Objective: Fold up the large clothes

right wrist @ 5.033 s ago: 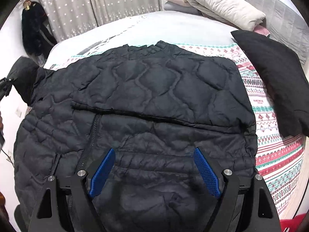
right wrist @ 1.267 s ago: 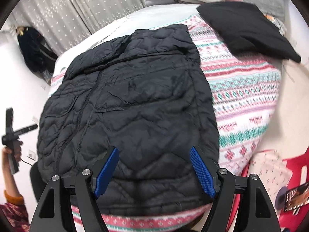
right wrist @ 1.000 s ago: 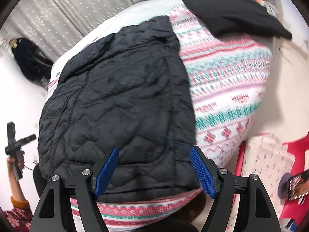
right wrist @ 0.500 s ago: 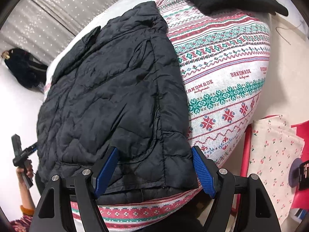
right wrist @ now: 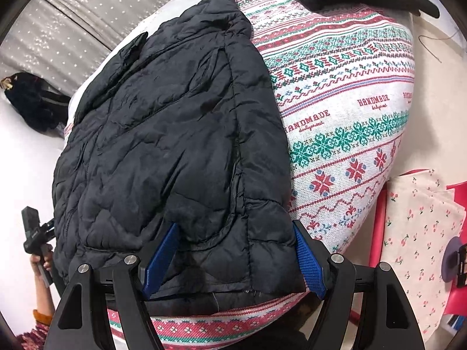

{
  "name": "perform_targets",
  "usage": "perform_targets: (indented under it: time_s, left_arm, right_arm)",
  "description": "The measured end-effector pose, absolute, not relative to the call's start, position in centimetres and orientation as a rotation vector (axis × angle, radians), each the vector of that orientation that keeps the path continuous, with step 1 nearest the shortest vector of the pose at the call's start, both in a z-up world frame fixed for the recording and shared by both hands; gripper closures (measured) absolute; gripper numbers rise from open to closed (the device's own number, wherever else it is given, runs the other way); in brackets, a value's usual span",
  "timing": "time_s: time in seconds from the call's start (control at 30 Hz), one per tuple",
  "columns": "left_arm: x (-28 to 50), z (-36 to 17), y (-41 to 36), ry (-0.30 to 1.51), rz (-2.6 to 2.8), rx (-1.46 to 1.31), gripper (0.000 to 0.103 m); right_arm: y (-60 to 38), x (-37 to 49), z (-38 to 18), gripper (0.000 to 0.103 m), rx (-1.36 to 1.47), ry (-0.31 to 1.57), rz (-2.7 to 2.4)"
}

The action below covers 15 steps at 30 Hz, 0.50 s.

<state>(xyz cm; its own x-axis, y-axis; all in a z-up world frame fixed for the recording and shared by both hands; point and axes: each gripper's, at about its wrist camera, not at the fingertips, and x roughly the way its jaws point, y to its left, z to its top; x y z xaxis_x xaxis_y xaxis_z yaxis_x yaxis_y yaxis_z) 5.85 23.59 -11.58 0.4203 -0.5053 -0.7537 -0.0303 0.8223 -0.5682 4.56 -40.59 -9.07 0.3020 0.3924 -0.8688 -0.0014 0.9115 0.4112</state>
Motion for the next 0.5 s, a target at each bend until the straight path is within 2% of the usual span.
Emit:
perform_targets:
  time_s: [0.3, 0.5]
  left_arm:
    - [5.5, -12.6, 25.4, 1.052, -0.397, -0.608, 0.017]
    - [4.2, -14.7, 28.3, 1.036, -0.408, -0.775, 0.017]
  right_arm:
    - [-41.6, 5.7, -9.1, 0.026, 0.459, 1.268, 0.303]
    - [-43.5, 5.3, -9.5, 0.026, 0.583, 1.241, 0.326]
